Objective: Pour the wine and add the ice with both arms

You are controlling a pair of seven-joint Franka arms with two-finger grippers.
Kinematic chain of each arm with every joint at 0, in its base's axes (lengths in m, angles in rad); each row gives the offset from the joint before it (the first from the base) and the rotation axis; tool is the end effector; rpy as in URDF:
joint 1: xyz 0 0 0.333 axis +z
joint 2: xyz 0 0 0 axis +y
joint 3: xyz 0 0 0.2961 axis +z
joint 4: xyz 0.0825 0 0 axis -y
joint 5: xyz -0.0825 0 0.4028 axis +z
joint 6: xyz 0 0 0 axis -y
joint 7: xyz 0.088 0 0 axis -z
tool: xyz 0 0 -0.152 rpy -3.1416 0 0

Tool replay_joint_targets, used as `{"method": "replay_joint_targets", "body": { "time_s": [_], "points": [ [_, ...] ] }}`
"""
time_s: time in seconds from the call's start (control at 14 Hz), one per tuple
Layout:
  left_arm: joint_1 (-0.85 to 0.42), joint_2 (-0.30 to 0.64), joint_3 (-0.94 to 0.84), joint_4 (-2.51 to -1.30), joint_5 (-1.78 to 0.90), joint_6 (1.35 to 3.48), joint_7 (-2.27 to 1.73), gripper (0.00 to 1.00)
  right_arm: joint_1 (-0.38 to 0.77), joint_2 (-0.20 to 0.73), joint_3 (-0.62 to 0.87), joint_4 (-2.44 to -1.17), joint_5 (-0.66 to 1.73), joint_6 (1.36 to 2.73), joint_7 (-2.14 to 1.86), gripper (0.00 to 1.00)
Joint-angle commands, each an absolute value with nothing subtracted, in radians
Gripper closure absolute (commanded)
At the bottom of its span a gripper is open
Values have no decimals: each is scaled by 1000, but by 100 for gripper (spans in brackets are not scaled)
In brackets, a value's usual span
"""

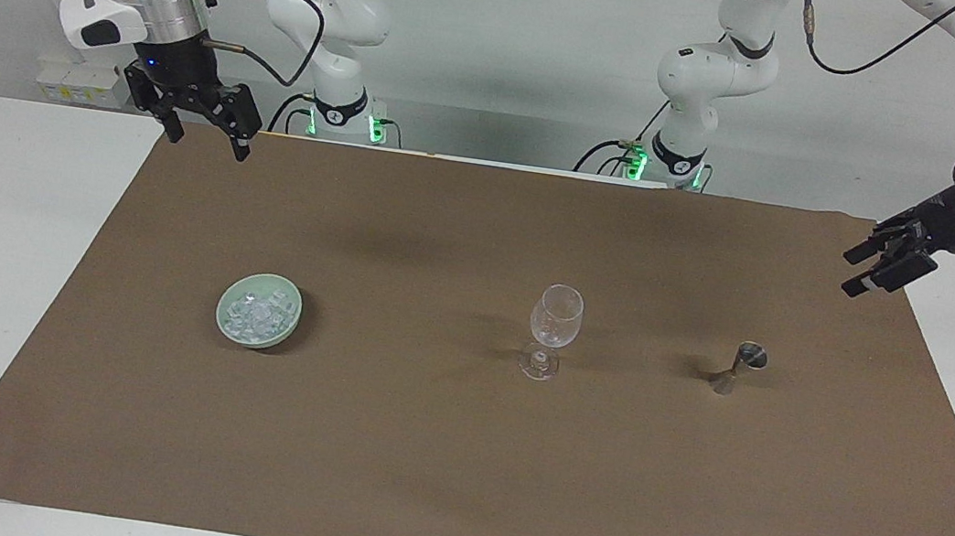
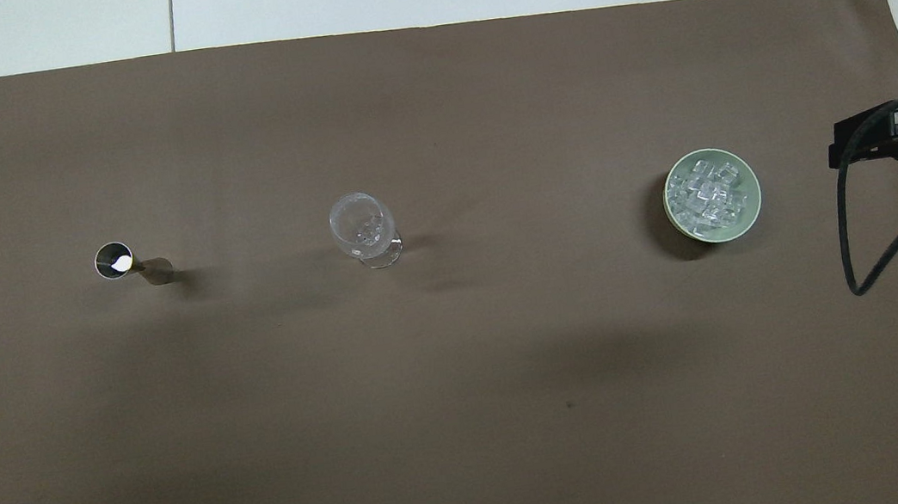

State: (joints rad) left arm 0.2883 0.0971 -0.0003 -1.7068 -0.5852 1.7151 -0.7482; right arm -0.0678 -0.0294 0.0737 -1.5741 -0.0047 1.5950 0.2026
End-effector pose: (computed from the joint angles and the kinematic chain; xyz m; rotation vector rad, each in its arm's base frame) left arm 0.5981 0.0978 0.4700 2.1715 1.4060 -0.2862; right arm 0.5698 0.0032 0.5770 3.1238 -0.3082 0.0795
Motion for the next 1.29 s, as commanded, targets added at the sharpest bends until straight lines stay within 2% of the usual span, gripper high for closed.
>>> {"method": "replay_joint_targets", "body": {
  "time_s": [0.0, 0.29, 0.57, 0.79, 1.21],
  "points": [
    [379, 202, -11, -1697, -737, 1743, -782, 0, -77, -31, 78, -1572, 18, 1585, 207, 0],
    [383, 288, -11, -1716, -823, 1778, -813, 0, -77, -31, 78, -1572, 18, 1585, 207, 0],
    [374, 313, -11, -1817, -934, 1856, -871, 0, -77, -32, 78, -1572, 18, 1585, 207, 0],
    [382, 388, -11, -1853, -982, 1864, -868, 0, -77, -31, 78, -1572, 18, 1586, 207, 0],
    [379, 400, -11, -1946, -1054, 1865, -867, 0, -77, -32, 78, -1572, 18, 1585, 207, 0]
  ]
}}
